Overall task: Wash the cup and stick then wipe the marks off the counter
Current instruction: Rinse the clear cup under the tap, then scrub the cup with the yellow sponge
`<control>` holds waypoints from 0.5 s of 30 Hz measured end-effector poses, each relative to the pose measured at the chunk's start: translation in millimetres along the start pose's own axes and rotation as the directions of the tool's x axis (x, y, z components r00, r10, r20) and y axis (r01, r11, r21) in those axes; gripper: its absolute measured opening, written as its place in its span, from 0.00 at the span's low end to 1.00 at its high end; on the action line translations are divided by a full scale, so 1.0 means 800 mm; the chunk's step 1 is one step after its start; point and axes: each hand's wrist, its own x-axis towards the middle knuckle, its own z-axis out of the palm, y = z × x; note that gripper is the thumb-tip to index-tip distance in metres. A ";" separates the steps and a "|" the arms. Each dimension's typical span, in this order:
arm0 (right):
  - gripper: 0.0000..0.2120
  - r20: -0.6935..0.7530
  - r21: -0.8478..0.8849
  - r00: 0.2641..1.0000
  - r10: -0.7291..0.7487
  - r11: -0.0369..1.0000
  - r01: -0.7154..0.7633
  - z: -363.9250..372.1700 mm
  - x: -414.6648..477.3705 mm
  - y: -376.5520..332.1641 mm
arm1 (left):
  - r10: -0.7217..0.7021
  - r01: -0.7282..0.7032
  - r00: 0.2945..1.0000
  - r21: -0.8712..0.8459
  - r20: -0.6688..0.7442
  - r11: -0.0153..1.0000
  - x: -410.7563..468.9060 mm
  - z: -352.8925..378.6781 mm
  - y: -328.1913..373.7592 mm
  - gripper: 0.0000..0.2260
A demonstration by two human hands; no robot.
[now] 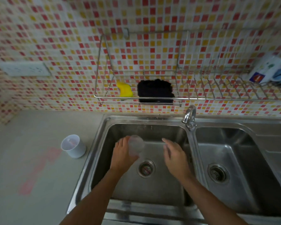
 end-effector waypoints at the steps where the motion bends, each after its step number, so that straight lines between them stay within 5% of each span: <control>1: 0.15 -0.056 0.043 0.994 -0.099 0.994 0.101 -0.006 0.015 -0.039 | -0.017 0.016 1.000 -0.044 -0.013 0.999 0.001 -0.011 -0.002 0.38; 6: 0.13 -0.206 0.071 0.916 -0.344 0.929 0.364 -0.040 0.122 -0.205 | 0.031 -0.040 0.998 -0.159 -0.059 0.986 0.016 -0.065 -0.008 0.35; 10: 0.13 0.019 -0.058 0.965 -0.263 0.963 0.263 -0.029 0.227 -0.253 | 0.042 -0.085 0.986 -0.274 -0.159 0.958 0.025 -0.101 -0.016 0.24; 15: 0.16 0.310 -0.176 0.951 0.010 0.983 0.047 0.012 0.304 -0.261 | 0.045 -0.082 0.989 -0.262 -0.144 0.962 0.030 -0.128 -0.038 0.26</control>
